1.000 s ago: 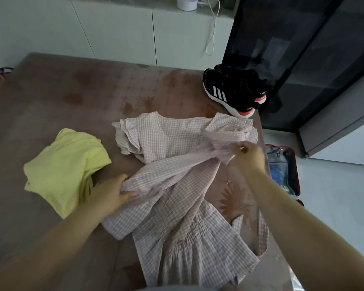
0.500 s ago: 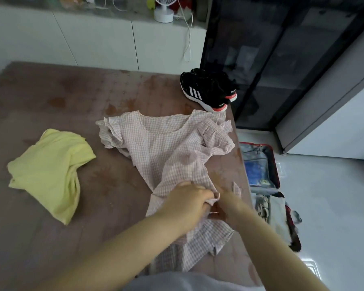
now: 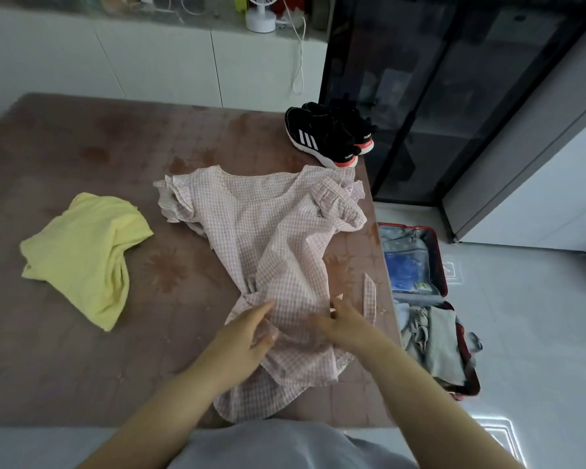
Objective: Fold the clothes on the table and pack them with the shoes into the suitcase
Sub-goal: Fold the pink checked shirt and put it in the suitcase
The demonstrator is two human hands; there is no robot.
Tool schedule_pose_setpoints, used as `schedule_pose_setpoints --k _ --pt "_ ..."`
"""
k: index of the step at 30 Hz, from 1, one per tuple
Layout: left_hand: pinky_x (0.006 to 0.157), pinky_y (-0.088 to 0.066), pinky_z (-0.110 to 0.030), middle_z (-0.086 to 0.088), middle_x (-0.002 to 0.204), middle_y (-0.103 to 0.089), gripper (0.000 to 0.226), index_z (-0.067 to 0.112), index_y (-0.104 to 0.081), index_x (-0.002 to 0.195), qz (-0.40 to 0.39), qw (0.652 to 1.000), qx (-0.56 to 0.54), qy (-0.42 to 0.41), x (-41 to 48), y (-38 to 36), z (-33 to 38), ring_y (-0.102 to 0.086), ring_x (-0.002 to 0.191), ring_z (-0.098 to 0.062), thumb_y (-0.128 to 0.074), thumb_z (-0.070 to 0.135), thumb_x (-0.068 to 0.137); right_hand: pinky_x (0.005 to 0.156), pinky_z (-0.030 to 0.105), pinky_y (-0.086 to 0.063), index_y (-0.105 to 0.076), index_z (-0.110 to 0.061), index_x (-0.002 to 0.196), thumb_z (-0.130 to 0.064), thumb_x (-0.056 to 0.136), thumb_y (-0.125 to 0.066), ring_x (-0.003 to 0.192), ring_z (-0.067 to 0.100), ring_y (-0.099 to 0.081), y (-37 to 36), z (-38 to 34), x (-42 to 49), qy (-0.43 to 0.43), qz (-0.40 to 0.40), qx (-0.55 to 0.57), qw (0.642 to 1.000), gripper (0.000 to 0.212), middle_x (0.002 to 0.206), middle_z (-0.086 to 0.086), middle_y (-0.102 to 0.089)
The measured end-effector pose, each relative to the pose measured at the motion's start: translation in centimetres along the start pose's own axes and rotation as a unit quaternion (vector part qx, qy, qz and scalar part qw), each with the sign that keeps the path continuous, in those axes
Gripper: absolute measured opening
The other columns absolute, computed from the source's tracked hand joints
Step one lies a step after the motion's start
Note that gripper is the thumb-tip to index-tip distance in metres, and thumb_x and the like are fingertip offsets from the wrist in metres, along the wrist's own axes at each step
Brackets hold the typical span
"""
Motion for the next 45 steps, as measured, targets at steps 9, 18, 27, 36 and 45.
schedule_pose_setpoints --k 9,18,27,36,45 --pt "0.081 -0.04 -0.018 0.007 0.108 -0.058 0.027 0.016 -0.052 0.121 0.248 0.964 -0.059 0.07 -1.7 5.9 -3.0 -0.056 0.1 -0.008 -0.049 0.017 0.094 0.065 0.025 -0.044 -0.047 -0.016 0.119 -0.015 0.09 -0.057 0.09 0.018 -0.057 5.7 -3.7 -3.3 0.166 0.157 -0.005 0.973 0.03 0.109 0.004 -0.058" --pt "0.084 -0.05 -0.032 -0.011 0.109 -0.065 0.036 0.006 -0.062 0.103 0.195 0.89 -0.356 0.207 5.5 2.8 -3.7 -0.062 0.095 -0.022 -0.067 0.036 0.082 0.095 0.047 -0.045 -0.049 -0.022 0.126 -0.02 0.091 -0.053 0.107 0.026 -0.056 11.2 -0.6 -5.4 0.137 0.214 0.021 0.967 0.035 0.118 0.002 -0.058" --pt "0.039 -0.036 -0.015 -0.021 0.081 -0.067 0.025 -0.004 -0.069 0.098 0.351 0.853 -0.338 0.187 7.2 7.2 -2.3 -0.048 0.052 -0.014 -0.07 0.007 0.076 0.094 0.045 -0.046 -0.048 -0.023 0.128 -0.018 0.091 -0.053 0.106 0.024 -0.055 15.1 1.0 -6.0 0.136 0.28 -0.003 0.95 0.038 0.12 0.001 -0.057" --pt "0.081 -0.049 -0.027 -0.007 0.091 -0.068 0.033 0.0 -0.059 0.118 0.272 0.948 -0.161 0.043 8.5 17.2 3.0 -0.061 0.067 -0.002 -0.063 0.009 0.086 0.085 0.038 -0.042 -0.041 -0.011 0.135 -0.004 0.085 -0.053 0.113 0.035 -0.048 15.5 2.6 -1.1 0.057 0.362 -0.054 0.929 0.052 0.135 0.02 -0.041" --pt "0.104 -0.034 -0.031 -0.007 0.14 -0.045 0.049 0.015 -0.041 0.137 0.171 0.981 -0.067 0.064 4.7 7.0 -5.0 -0.045 0.127 -0.025 -0.053 0.005 0.091 0.117 0.045 -0.017 -0.04 -0.015 0.139 -0.033 0.085 -0.057 0.135 0.028 -0.032 -1.4 -3.5 0.1 0.34 0.148 -0.417 0.83 0.059 0.144 0.006 -0.038"
Point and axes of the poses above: each hand's wrist, its own x-axis towards the middle knuckle, its own y-axis out of the back of the hand, z = x × y, the point moved 7 cm from there along x, towards the middle knuckle
